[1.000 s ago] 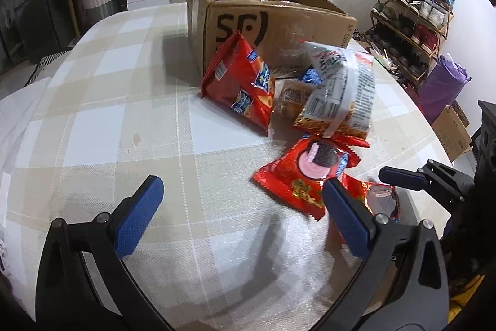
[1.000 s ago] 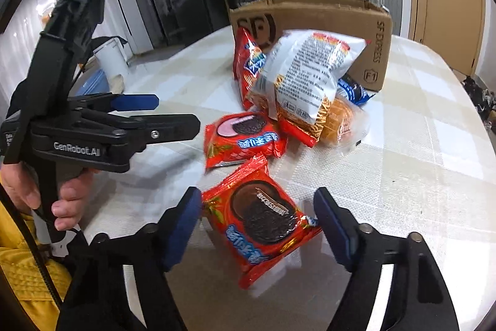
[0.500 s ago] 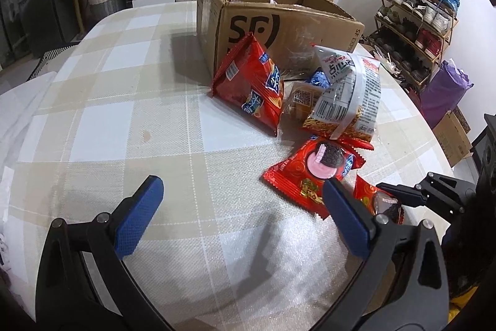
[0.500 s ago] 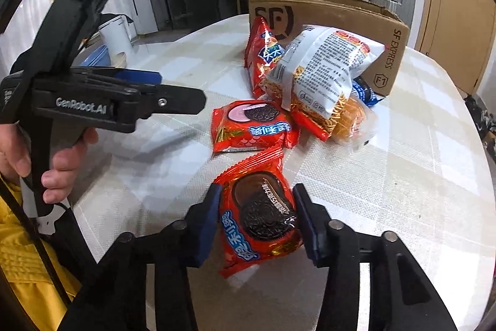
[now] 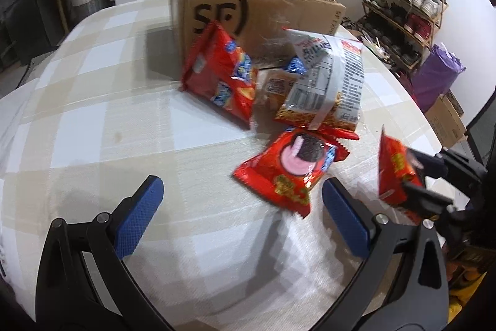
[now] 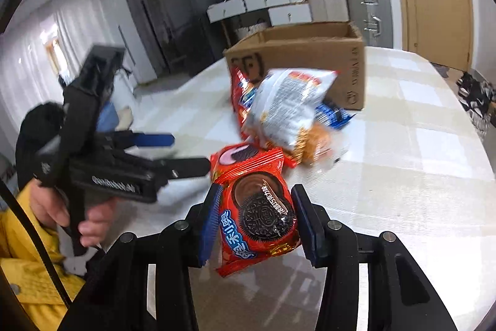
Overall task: Organize snacks
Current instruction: 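Grasp a red biscuit pack with the right gripper while the left gripper grasps another, then carry both red biscuit packs over the SF box and open both grippers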
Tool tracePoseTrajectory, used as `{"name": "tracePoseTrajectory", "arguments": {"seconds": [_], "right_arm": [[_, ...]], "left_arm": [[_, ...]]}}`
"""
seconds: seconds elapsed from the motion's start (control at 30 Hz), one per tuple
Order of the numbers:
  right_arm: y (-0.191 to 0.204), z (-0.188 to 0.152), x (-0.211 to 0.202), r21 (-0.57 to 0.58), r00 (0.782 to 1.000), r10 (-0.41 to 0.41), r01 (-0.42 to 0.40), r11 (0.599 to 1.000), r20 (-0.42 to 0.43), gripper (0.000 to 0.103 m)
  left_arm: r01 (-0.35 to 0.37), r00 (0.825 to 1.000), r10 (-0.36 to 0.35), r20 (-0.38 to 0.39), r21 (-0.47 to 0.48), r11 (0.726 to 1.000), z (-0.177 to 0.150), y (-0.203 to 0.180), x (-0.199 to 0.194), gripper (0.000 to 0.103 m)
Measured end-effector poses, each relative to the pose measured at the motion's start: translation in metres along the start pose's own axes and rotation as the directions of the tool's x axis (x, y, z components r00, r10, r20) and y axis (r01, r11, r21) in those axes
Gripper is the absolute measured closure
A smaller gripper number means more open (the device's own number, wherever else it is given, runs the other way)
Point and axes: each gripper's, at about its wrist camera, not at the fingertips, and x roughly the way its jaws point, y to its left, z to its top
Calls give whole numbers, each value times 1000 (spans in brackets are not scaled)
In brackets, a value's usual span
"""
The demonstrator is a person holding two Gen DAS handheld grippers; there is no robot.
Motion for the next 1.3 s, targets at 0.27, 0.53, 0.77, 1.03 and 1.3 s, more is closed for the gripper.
{"name": "tracePoseTrajectory", "arguments": {"seconds": [0.27,0.53,0.77,1.03,1.3], "right_arm": [[-16,-3,-10,60,998,59,-59,996,16,58],[-26,-9,-7,112,998,68,-69,991,14,57],[-18,-8,-17,103,998,60,-63,993,32,58],[5,2,-30,86,995,74,-79,993,62,58],[23,15,-46,57,993,70,-76,995,98,57]], "left_arm": [[37,998,-32,-63,82,996,13,-26,33,3],[99,994,-95,-50,78,992,22,-23,31,46],[128,991,-124,-45,100,987,9,-14,14,62],[124,992,-125,-1,101,987,-4,-6,-32,62],[130,988,-137,66,103,986,-38,3,-93,62]]}}
